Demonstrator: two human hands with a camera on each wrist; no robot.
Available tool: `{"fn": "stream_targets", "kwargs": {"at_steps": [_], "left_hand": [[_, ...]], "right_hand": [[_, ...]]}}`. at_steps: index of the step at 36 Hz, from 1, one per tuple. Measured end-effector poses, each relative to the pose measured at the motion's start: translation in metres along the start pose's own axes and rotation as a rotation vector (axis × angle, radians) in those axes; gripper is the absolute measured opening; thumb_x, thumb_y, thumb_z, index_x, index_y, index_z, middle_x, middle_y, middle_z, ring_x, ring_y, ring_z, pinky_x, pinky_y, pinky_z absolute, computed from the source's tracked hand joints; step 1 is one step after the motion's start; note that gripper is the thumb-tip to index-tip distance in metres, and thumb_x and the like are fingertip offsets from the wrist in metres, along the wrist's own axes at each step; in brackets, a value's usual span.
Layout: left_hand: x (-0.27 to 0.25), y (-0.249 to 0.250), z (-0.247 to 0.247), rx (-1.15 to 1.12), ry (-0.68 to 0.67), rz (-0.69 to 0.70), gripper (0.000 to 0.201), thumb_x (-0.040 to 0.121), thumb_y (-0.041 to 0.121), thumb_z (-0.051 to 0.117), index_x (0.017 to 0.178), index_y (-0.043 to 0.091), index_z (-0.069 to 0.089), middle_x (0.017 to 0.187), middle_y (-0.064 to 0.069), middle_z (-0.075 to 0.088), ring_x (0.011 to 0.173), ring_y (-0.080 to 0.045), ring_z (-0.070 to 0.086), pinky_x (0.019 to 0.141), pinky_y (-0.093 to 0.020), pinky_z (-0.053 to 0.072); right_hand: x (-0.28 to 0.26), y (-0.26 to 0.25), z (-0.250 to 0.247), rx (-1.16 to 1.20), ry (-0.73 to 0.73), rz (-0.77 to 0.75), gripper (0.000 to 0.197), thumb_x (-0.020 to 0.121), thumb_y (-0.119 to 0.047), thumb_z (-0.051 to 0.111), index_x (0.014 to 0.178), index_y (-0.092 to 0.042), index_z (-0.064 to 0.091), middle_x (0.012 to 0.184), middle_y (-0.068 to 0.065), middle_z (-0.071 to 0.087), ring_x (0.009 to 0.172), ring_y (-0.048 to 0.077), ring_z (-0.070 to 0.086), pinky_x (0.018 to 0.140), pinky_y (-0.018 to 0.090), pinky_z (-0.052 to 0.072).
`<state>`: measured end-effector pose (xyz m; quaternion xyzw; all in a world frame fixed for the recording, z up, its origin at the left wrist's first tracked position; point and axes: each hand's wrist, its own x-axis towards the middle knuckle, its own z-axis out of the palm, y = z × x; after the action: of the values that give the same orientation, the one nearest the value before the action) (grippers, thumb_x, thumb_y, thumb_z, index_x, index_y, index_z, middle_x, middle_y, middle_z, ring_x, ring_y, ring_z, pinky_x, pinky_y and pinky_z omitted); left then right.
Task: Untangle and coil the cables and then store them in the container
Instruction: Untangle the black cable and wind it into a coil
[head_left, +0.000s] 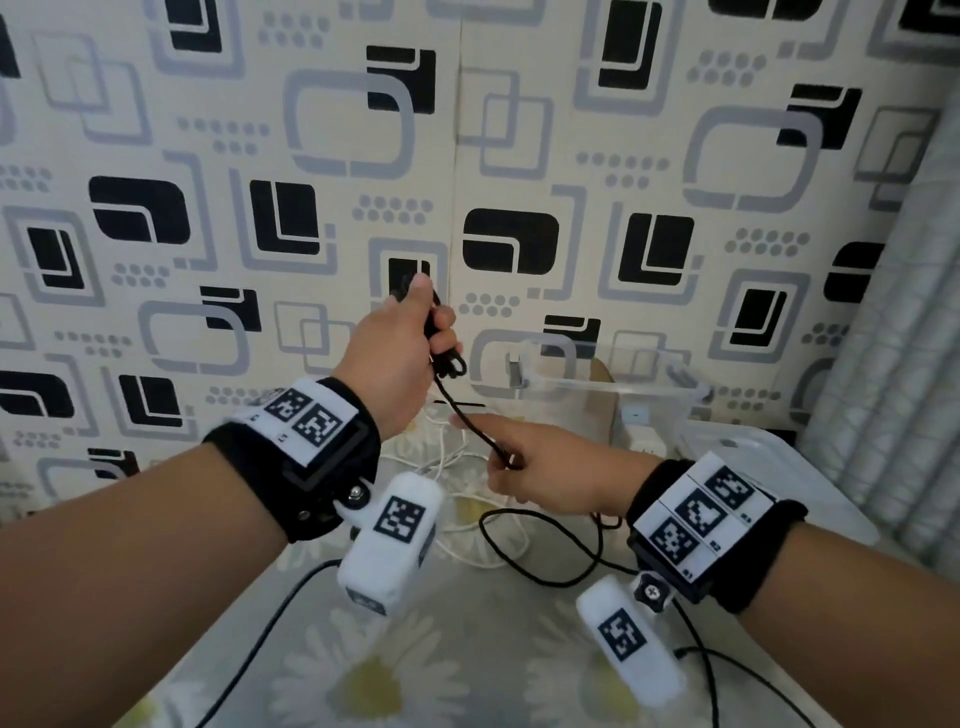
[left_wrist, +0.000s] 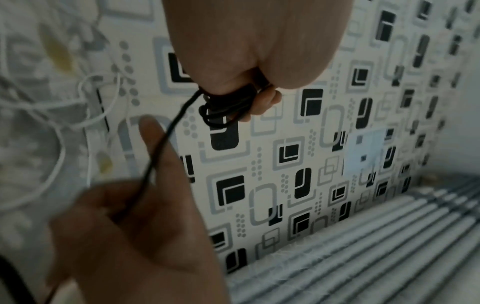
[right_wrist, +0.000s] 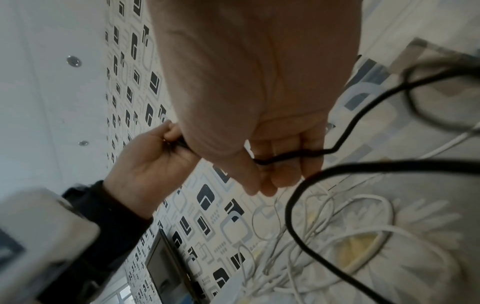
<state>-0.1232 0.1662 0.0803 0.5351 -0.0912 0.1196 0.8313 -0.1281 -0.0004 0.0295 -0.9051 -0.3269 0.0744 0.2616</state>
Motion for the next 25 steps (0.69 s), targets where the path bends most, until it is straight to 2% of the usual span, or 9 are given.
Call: {"fn": "stream_targets", "kwargs": {"at_steps": [4,8,10,14,16,18,19,23,25], "left_hand": [[-0.001,-0.009,-0.009,0.33,-0.018,0.15,0.02,0.105,0.027,0.036,0.089,0.017,0.04,0.074,0.003,0.046,0.057,-0.01,0.04,0.061,-0.02,0.043],[-0.002,-0.016,-0.015,0.665,-0.136,0.311,0.017,0.104,0.019,0.033,0.089,0.019,0.039,0.073,0.003,0.045,0.059,-0.009,0.041,0.063,-0.021,0.041],[-0.002,-0.017,-0.017,0.89,-0.226,0.371,0.012,0.104,0.021,0.034,0.096,0.016,0.041,0.073,0.003,0.048,0.06,-0.011,0.044,0.061,-0.025,0.04],[-0.004,-0.022,-0.021,1.249,-0.388,0.405,0.015,0.103,0.025,0.035,0.101,0.012,0.042,0.078,-0.002,0.057,0.064,-0.012,0.054,0.059,-0.029,0.039],[-0.005,-0.025,-0.022,1.355,-0.437,0.395,0.017,0.103,0.028,0.035,0.099,0.013,0.042,0.081,-0.002,0.059,0.069,-0.015,0.056,0.06,-0.031,0.04],[-0.006,-0.026,-0.023,1.419,-0.486,0.41,0.018,0.103,0.03,0.033,0.097,0.015,0.041,0.079,0.004,0.057,0.068,-0.011,0.053,0.063,-0.031,0.037],[-0.006,-0.027,-0.023,1.442,-0.503,0.42,0.018,0.103,0.03,0.032,0.095,0.016,0.041,0.078,0.006,0.056,0.068,-0.008,0.051,0.064,-0.03,0.036],[-0.005,-0.024,-0.021,1.52,-0.539,0.345,0.025,0.104,0.031,0.029,0.088,0.018,0.043,0.076,0.01,0.05,0.068,-0.008,0.047,0.067,-0.028,0.031],[-0.006,-0.021,-0.021,1.542,-0.573,0.297,0.03,0.104,0.033,0.027,0.086,0.019,0.045,0.076,0.01,0.049,0.07,-0.01,0.047,0.068,-0.027,0.03]], "right_hand": [[-0.003,-0.001,-0.004,-0.042,0.024,0.026,0.057,0.095,-0.014,0.054,0.142,-0.041,0.037,0.094,0.013,0.061,0.077,0.021,0.057,0.078,0.03,0.051],[0.001,-0.001,-0.006,0.023,0.09,0.032,0.039,0.096,-0.011,0.052,0.128,-0.032,0.056,0.081,-0.003,0.057,0.063,0.011,0.051,0.063,0.023,0.047],[0.003,-0.002,-0.007,0.019,0.113,0.019,0.035,0.096,-0.013,0.053,0.124,-0.032,0.06,0.081,-0.005,0.058,0.064,0.013,0.053,0.066,0.024,0.049],[0.003,-0.005,-0.008,0.009,0.167,-0.034,0.029,0.096,-0.016,0.054,0.119,-0.03,0.065,0.09,0.002,0.069,0.087,0.023,0.065,0.082,0.033,0.052],[0.002,-0.007,-0.01,-0.002,0.198,-0.06,0.026,0.096,-0.014,0.054,0.117,-0.023,0.068,0.089,-0.007,0.069,0.086,0.011,0.065,0.082,0.022,0.05],[0.002,-0.009,-0.011,-0.024,0.207,-0.092,0.026,0.096,-0.01,0.054,0.117,-0.017,0.068,0.089,-0.022,0.063,0.082,-0.006,0.06,0.08,0.005,0.043],[0.002,-0.01,-0.011,-0.03,0.207,-0.106,0.027,0.096,-0.008,0.053,0.117,-0.015,0.068,0.09,-0.025,0.06,0.081,-0.01,0.058,0.08,0.002,0.041],[0.001,-0.009,-0.011,-0.019,0.214,-0.133,0.025,0.095,-0.006,0.054,0.113,-0.013,0.07,0.086,-0.03,0.058,0.077,-0.018,0.057,0.076,0.0,0.04],[0.0,-0.008,-0.011,-0.037,0.26,-0.159,0.019,0.093,-0.009,0.059,0.106,-0.013,0.072,0.089,-0.018,0.067,0.082,-0.011,0.061,0.081,0.011,0.048]]}}
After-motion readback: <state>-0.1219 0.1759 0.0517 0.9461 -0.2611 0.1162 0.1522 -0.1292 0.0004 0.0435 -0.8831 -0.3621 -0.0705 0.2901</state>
